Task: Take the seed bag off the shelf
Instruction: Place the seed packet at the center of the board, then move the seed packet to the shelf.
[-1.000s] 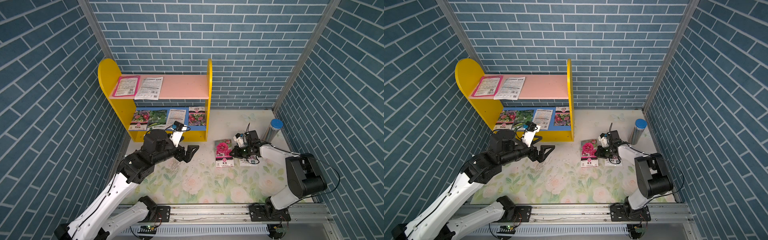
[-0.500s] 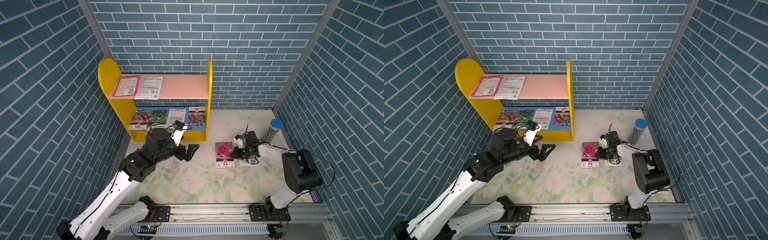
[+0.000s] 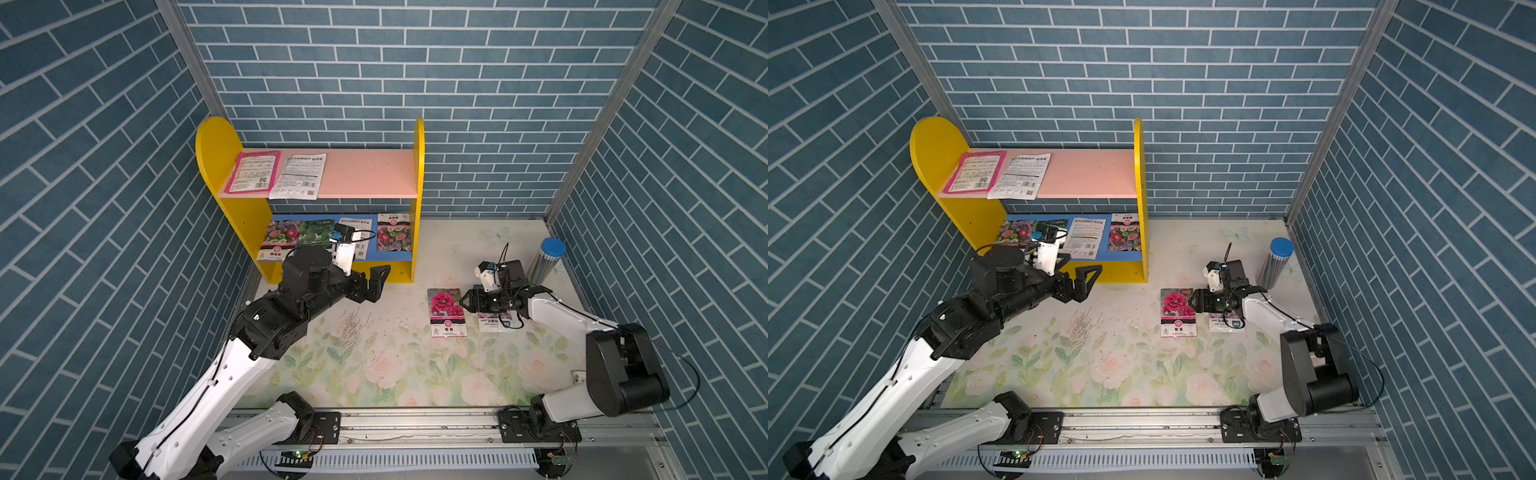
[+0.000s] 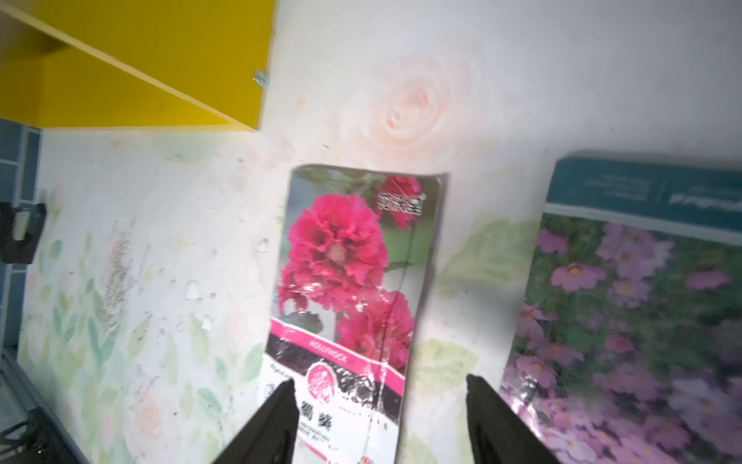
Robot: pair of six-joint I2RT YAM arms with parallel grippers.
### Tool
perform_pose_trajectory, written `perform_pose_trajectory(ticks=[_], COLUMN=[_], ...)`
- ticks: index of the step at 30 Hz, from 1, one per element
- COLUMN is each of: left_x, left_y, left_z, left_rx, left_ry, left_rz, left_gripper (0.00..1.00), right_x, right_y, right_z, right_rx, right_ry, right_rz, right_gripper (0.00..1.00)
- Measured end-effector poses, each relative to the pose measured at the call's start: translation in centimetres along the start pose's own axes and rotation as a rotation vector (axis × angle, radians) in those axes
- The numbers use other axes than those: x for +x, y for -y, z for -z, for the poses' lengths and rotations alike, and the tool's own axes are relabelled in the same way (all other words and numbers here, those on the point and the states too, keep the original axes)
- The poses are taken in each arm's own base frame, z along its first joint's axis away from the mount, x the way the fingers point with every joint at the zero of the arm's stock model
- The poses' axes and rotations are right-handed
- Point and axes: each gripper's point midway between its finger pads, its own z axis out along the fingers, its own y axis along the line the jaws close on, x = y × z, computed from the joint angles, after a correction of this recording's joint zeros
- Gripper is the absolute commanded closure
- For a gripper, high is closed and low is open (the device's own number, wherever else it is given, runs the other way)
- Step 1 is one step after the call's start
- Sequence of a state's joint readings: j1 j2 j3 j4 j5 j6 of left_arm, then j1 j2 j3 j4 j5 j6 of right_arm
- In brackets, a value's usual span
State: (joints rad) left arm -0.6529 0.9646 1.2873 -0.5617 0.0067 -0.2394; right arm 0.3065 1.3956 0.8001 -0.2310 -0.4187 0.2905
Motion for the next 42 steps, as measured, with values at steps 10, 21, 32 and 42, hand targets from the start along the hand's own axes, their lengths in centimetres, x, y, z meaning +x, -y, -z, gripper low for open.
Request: perform_pose_trajectory(ticks=[10,21,32,42], left_x=[-10.4,-14.2,-16.0,-14.2], left_y=[-1.1,-8.8,-17.5,-22.1], left_z=[2.2,-0.3,-2.3,-6.7], left_rx=[-0.155,-0.426,-0.588,-0.63], left_ry=[0.236,0.239,0.212,0.124], left_rz=[-0.037,-0.061,-0.029,0.0], left_gripper=[0.0,0.0,0.0,0.0], right_x=[-4.2,-6.3,-7.5,-9.0], right_y=[-13.5,-21.4,-22.0,-20.8], right_z=[11.8,25.3,28.9,27.5], right_rx=[-0.311,-0.521,-0.479,-0.404], right_ry=[0.342,0.642,0.764,0.767], right_rz=[0.328,0.543,0.556,0.507], right_gripper=[0.0,0.0,0.0,0.0])
